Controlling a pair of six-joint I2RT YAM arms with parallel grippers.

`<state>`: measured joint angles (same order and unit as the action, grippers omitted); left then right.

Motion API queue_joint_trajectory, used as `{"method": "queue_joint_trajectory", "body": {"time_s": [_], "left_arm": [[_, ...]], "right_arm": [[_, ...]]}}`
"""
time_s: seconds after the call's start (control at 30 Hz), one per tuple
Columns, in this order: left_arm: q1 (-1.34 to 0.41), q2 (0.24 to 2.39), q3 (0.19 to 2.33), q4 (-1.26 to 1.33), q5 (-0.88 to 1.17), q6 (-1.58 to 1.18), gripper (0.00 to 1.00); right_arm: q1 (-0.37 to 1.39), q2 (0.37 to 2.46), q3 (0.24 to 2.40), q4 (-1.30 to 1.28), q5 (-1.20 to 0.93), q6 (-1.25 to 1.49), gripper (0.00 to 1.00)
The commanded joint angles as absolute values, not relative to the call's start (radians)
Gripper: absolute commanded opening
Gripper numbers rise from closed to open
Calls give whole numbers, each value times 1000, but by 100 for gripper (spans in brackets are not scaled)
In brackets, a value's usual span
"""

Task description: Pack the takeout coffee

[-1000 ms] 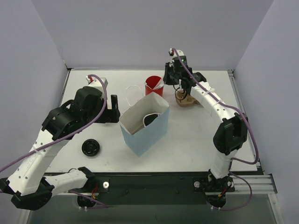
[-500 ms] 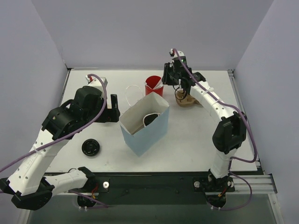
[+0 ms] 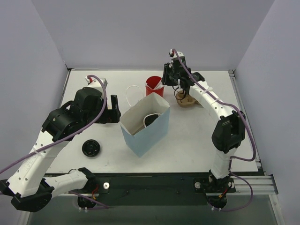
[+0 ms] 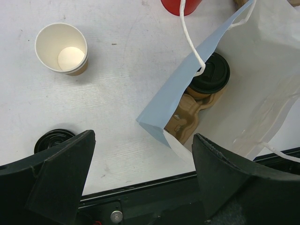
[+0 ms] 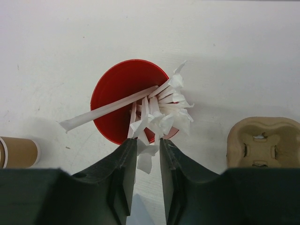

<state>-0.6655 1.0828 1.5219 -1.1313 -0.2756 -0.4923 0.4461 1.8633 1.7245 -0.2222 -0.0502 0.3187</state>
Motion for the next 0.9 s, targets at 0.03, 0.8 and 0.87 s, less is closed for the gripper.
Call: {"method": "queue_joint_trajectory", "body": {"time_s": [0.03,0.8,0.87], "left_arm": [[-660,1060,1520,-1085,-275,-505,94],[-657,1043,1505,-1066,-282,-497,94],[-657,1042,1494,-1051,-279,-497,94]], "right_arm": [[451,1893,1790,-221,-46,339,22],[459,1830,1773,-225,-45,318,0],[459,1815,1773,-230,-46,318,0]]}}
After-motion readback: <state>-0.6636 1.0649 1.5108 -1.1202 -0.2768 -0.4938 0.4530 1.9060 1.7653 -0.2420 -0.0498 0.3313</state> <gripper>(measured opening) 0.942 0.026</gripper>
